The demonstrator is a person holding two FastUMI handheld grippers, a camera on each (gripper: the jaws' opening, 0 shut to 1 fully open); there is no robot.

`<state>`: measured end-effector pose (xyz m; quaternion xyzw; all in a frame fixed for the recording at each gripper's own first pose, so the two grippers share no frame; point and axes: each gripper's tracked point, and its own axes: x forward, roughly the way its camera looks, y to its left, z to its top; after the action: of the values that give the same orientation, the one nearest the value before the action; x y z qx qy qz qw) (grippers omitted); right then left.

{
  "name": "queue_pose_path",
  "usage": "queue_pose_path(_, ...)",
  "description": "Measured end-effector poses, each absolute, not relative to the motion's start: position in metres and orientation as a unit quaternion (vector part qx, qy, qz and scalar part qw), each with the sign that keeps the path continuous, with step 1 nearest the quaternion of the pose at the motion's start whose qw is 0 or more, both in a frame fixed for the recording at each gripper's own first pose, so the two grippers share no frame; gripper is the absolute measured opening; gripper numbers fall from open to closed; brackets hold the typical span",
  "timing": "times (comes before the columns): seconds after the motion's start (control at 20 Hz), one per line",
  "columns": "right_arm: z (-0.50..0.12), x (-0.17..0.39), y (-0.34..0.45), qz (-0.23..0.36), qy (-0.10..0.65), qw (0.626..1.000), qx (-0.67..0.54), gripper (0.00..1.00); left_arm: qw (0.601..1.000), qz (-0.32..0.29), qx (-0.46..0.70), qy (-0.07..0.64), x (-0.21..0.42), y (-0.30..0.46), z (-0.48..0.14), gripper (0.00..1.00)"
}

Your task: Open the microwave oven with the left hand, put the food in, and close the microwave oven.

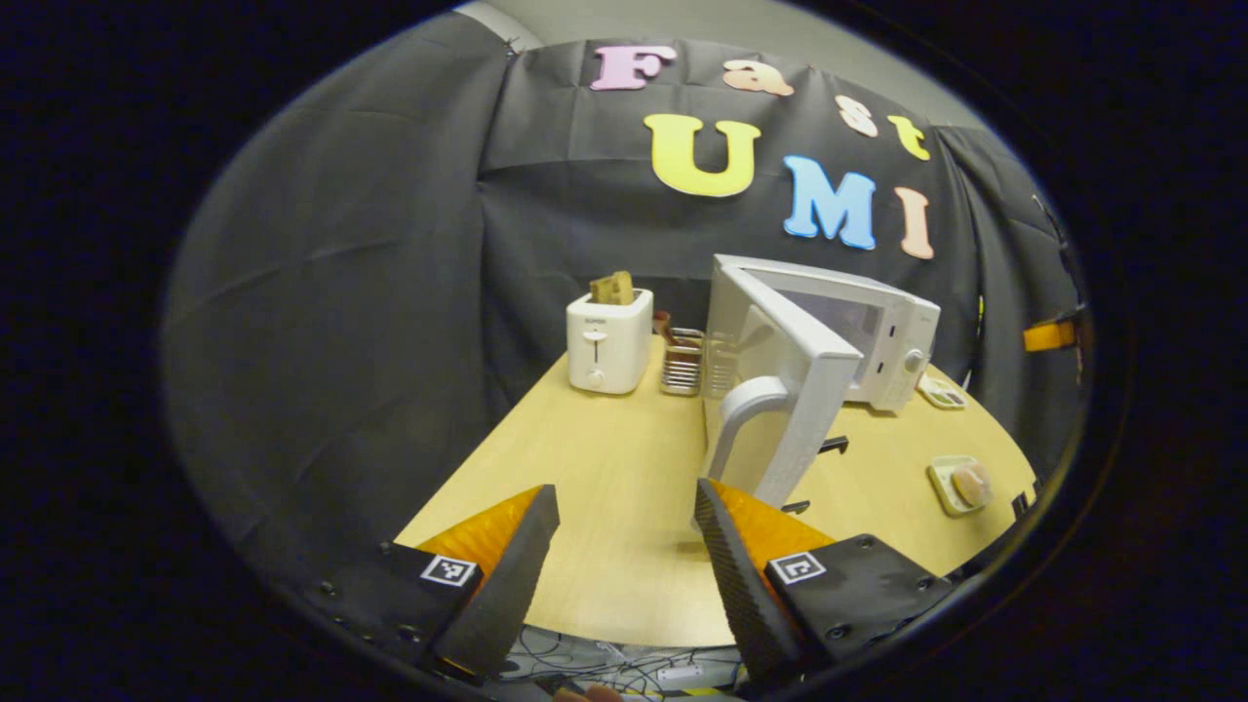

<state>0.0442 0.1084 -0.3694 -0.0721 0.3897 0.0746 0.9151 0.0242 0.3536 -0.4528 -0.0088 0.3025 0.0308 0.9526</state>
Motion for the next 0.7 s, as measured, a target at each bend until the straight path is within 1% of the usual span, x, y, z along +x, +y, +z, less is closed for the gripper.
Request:
queue_pose_path(0.15,-0.416,0.028,0.114,0.093,0.430,0.896,-0.068,0.94,0.954,0.058,-0.017,0.293,0.000,0.332,-0.416,0.94)
queue_pose_path(0.35,-0.480,-0.005,0.119,0.125,0.494,0.858,-0.059,0.94,0.954,0.093,-0.046,0.281,-0.025,0.298,-0.374,0.94)
queue_pose_path(0.55,-0.534,-0.025,0.115,0.133,0.546,0.827,-0.036,0.92,0.946,0.141,-0.103,0.272,-0.055,0.253,-0.334,0.94)
queue_pose_path(0.7,-0.567,-0.029,0.104,0.133,0.565,0.813,-0.042,0.91,0.941,0.173,-0.107,0.271,-0.078,0.227,-0.305,0.94)
